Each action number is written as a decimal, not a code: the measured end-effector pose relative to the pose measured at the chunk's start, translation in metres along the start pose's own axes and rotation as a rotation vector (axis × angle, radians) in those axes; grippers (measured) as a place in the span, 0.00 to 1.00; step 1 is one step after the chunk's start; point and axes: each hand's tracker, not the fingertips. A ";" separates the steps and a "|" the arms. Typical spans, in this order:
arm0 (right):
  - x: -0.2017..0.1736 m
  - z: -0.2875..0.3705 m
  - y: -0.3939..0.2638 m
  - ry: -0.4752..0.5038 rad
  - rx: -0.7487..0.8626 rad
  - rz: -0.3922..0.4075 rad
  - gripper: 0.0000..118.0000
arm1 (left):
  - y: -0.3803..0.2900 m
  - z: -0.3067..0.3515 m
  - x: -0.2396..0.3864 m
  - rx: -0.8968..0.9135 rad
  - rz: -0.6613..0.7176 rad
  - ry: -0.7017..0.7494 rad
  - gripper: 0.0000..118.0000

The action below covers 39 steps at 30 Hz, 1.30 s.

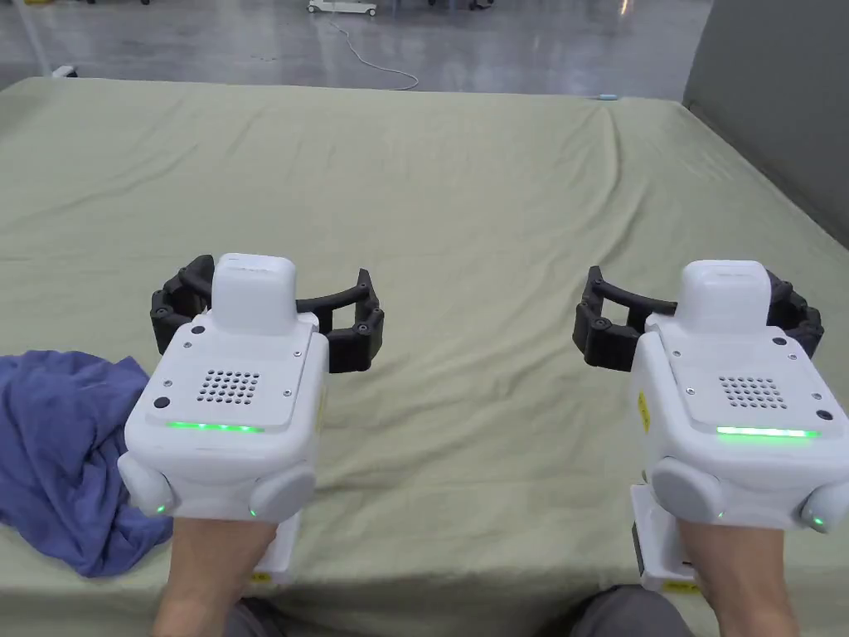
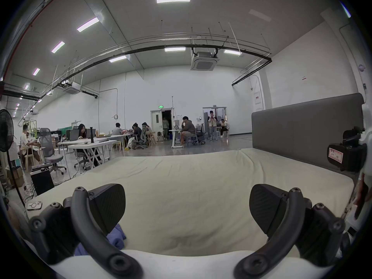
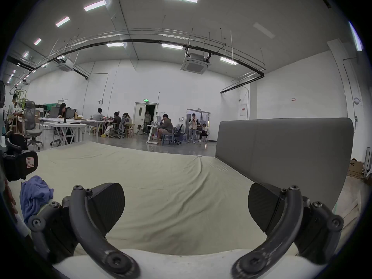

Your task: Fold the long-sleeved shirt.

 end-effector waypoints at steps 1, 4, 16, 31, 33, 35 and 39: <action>0.000 0.000 0.000 0.000 0.000 0.000 1.00 | 0.000 0.001 0.000 0.000 0.000 0.002 1.00; 0.000 0.001 0.000 0.001 0.000 0.000 1.00 | 0.001 0.002 0.000 0.000 0.006 0.008 1.00; -0.002 0.001 -0.001 0.002 -0.004 0.003 1.00 | -0.002 0.001 -0.001 -0.007 -0.001 0.001 1.00; 0.000 0.001 -0.002 0.004 -0.005 0.000 1.00 | -0.002 0.001 0.001 -0.024 0.003 -0.009 1.00; -0.001 0.001 -0.002 0.006 -0.007 0.000 1.00 | -0.002 0.001 0.001 -0.027 0.005 -0.007 1.00; -0.001 0.001 -0.003 0.007 -0.008 0.002 1.00 | -0.002 0.001 0.001 -0.029 0.003 -0.006 1.00; -0.001 0.001 -0.003 0.007 -0.009 0.000 1.00 | -0.003 0.001 0.001 -0.031 0.000 -0.006 1.00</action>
